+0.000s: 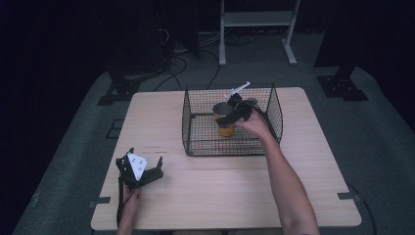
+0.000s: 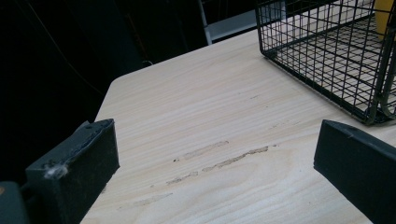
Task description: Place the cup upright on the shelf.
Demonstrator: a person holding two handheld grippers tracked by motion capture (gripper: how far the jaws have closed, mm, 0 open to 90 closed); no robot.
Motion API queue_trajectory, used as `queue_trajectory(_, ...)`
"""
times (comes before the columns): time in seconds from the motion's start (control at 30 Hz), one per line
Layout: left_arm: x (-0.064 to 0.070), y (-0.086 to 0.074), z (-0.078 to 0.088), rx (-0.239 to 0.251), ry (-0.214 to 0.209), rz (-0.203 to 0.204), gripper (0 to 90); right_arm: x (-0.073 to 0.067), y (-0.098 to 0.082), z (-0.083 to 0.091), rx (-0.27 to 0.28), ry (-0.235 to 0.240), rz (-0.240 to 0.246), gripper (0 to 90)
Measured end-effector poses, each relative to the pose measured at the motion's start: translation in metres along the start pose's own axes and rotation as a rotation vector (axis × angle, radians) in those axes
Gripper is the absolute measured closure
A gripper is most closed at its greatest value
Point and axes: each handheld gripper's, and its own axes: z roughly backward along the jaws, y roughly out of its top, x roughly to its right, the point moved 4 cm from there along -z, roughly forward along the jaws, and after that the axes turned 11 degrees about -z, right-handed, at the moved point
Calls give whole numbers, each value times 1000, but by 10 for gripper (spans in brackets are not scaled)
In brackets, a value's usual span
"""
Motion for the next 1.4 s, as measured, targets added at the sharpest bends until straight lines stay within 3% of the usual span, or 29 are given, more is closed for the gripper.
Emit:
queue_trajectory(0.47, 0, 0, 0, -2, -1, -3, 0, -4, -3, 0, -33, -18, 37, 121)
queue_trajectory(0.9, 1, 0, 0, -1, 0, -5, 0, -7, -2, 3, -17, -13, 26, 15)
queue_trajectory(1.1, 1, 0, 0, -1, 0, -5, 0, -8, 1, 8, 22, -29, 25, 0)
queue_trajectory(1.4, 1, 0, 0, -1, 1, -6, 0, -10, 4, 16, 53, -15, 13, 0)
